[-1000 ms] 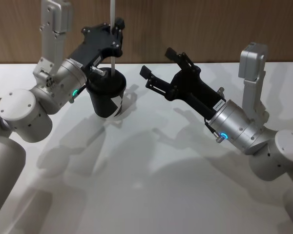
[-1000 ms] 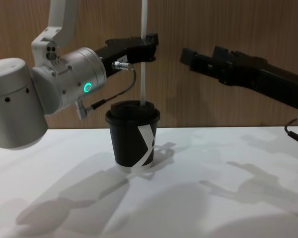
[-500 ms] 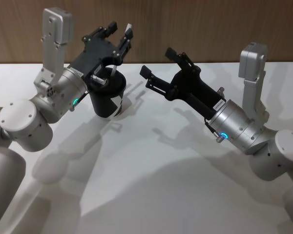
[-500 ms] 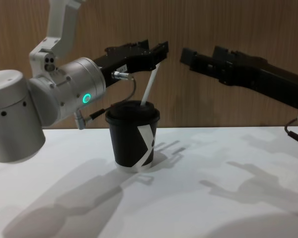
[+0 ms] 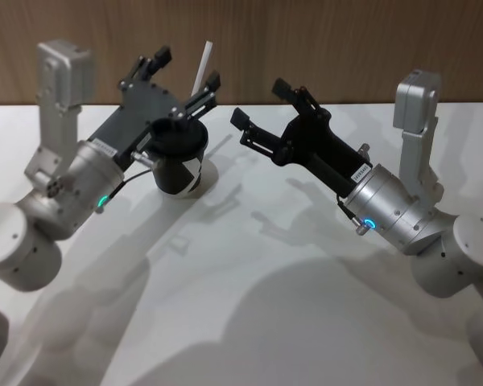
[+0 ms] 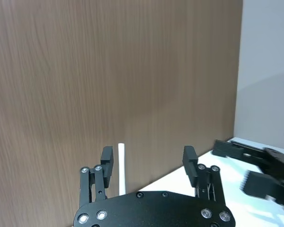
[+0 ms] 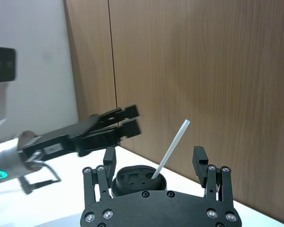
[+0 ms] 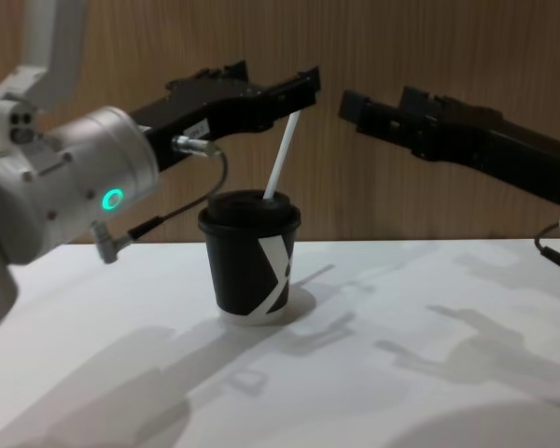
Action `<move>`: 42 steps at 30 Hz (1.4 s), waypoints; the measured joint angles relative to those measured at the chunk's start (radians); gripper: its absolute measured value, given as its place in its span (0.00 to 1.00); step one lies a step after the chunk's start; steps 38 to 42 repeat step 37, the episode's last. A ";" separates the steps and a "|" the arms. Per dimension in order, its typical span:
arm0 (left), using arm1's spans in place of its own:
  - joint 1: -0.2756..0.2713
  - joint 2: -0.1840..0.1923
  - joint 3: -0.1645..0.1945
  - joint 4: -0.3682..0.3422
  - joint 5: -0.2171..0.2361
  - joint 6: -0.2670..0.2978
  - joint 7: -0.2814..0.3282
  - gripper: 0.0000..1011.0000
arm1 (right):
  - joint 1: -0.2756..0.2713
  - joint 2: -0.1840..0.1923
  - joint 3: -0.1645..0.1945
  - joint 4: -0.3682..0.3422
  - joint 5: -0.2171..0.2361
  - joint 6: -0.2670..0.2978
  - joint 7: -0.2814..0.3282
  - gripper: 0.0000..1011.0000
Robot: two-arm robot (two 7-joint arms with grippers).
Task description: Pick up the straw with one hand, pass it to the other hand, and insert it into the cup.
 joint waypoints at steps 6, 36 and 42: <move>0.076 0.032 -0.024 -0.088 -0.016 0.001 -0.004 0.99 | 0.000 0.000 0.000 0.000 0.000 0.000 0.000 0.99; 0.267 0.081 -0.111 -0.252 -0.043 -0.032 0.014 0.99 | 0.000 0.000 0.000 0.000 0.000 0.000 0.000 0.99; 0.269 0.081 -0.112 -0.253 -0.044 -0.033 0.015 0.99 | 0.000 0.000 0.000 0.000 0.000 0.000 0.000 0.99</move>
